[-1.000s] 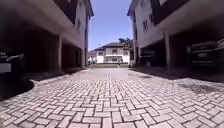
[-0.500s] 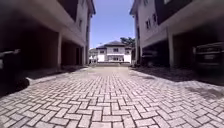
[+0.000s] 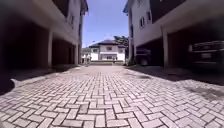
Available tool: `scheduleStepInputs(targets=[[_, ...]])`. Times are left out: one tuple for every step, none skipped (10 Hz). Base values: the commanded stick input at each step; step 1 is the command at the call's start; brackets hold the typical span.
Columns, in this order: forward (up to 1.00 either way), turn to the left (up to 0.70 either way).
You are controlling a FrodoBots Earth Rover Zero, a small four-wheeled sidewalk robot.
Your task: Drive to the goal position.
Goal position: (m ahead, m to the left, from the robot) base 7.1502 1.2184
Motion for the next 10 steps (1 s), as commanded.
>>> scheduleStepInputs(targets=[[0.50, 0.00], [0.50, 0.00], [0.50, 0.00], [0.50, 0.00], [0.50, 0.00], [0.50, 0.00], [0.50, 0.00], [0.50, 0.00], [0.50, 0.00], [0.50, 0.00]])
